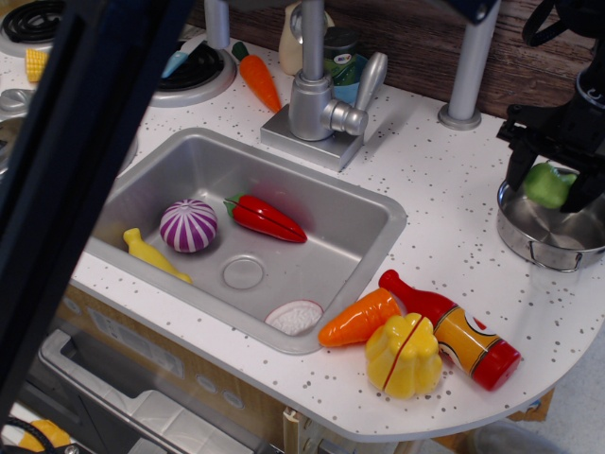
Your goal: Put broccoli in pot or pan
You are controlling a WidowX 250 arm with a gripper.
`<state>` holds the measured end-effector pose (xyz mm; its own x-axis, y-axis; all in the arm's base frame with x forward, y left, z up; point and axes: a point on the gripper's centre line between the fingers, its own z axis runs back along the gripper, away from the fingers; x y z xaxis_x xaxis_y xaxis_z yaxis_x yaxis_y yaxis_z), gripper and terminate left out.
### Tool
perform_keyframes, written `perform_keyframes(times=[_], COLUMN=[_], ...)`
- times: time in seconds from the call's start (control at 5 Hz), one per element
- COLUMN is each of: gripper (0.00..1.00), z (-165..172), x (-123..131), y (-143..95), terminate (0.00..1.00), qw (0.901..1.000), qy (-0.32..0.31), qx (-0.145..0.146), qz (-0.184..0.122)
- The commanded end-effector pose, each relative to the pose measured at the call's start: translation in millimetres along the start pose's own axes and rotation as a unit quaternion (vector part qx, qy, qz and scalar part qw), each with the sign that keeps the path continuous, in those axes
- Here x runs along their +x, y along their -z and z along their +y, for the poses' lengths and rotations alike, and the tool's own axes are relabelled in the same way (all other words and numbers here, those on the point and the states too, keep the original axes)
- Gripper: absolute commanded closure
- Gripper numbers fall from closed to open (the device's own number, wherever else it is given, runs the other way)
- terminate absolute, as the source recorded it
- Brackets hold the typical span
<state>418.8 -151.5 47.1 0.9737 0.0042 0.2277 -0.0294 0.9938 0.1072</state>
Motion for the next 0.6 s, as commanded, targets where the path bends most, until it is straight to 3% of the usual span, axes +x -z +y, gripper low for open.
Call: perform_keyframes(times=[0.0,0.2,0.4], gripper=[0.00,0.00,0.00], z=[-3.8,-3.8,-3.8], x=[7.1,7.1,7.1], y=[-15.3,-15.3,-15.3], terminate=[0.00,0.00,1.00], qw=[0.9987,0.9987,0.9987], qy=[0.021,0.021,0.021], qx=[-0.033,-0.033,-0.033], qz=[-0.032,-0.032,-0.032])
